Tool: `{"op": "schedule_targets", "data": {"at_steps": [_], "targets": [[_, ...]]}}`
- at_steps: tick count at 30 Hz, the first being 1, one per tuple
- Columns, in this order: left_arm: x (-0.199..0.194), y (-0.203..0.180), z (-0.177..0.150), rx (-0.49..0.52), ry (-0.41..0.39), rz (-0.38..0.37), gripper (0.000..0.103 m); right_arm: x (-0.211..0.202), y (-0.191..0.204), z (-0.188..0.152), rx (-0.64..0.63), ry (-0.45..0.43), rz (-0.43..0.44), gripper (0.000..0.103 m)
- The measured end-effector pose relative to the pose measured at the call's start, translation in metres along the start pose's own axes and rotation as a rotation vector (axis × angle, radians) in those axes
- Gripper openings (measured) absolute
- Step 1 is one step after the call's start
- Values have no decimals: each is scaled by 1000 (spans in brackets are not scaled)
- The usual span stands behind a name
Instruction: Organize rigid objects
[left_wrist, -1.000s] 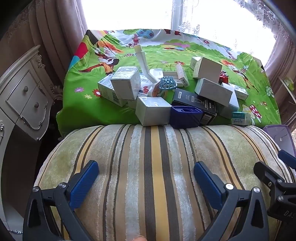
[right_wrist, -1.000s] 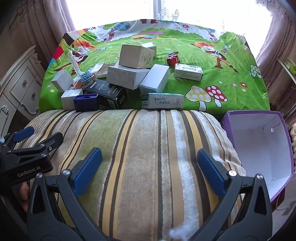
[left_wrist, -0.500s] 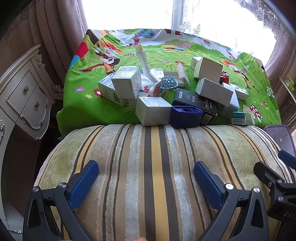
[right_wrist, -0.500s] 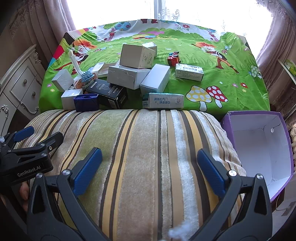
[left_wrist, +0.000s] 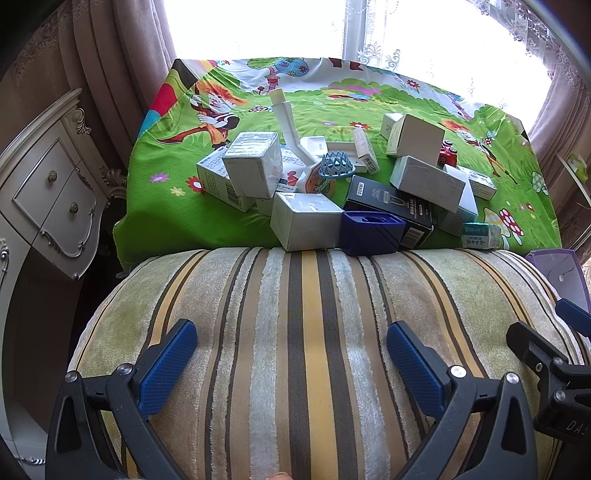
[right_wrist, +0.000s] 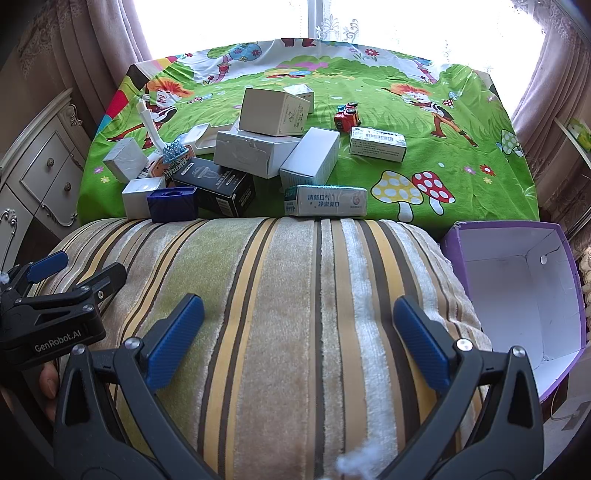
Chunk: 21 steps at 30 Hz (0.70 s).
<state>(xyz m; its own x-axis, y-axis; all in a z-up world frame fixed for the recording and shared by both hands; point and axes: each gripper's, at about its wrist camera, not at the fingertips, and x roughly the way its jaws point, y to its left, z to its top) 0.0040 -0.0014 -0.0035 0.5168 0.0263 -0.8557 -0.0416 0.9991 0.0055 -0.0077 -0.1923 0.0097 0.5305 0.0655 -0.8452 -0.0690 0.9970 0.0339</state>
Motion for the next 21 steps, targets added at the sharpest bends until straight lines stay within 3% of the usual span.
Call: {"op": "schedule_targets", "data": {"at_steps": [8, 21], "targets": [[0, 0, 0, -5, 2, -2, 103, 0, 0, 0, 0, 0, 1, 103], [-7, 12, 11, -45, -22, -103, 103, -2, -2, -1, 6, -9, 7, 103]]}}
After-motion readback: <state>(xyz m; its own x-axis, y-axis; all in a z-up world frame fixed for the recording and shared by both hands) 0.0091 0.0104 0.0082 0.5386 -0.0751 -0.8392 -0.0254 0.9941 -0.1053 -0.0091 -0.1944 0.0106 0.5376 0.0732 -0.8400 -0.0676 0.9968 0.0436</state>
